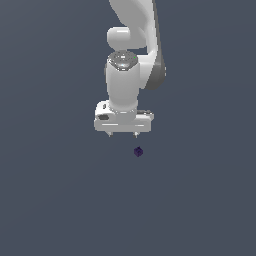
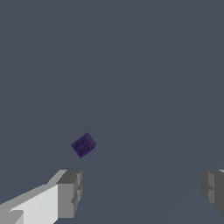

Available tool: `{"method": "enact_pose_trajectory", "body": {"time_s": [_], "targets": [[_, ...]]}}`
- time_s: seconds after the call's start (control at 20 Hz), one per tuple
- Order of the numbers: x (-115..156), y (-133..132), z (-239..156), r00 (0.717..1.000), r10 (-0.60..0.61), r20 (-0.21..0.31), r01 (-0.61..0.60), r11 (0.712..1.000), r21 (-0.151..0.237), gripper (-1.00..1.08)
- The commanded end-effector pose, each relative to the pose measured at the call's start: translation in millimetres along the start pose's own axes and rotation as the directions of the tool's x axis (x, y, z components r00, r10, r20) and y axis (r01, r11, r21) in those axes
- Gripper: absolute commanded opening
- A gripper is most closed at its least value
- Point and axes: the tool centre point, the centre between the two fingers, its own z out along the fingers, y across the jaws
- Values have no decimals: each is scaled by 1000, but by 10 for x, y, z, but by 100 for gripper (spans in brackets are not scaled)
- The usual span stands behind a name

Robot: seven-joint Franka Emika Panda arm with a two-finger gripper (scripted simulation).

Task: Pick up the object and move it to a goal position.

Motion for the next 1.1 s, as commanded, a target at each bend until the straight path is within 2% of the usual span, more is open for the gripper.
{"method": "enact_pose_trajectory", "body": {"time_s": [0.0, 0.55, 1.05], "targets": [[0, 0, 0, 1000, 0, 0, 0, 1000, 0, 100], [-82, -38, 106, 998, -51, 33, 51, 999, 5, 100], [-80, -83, 177, 995, -90, 32, 90, 996, 6, 100]]}}
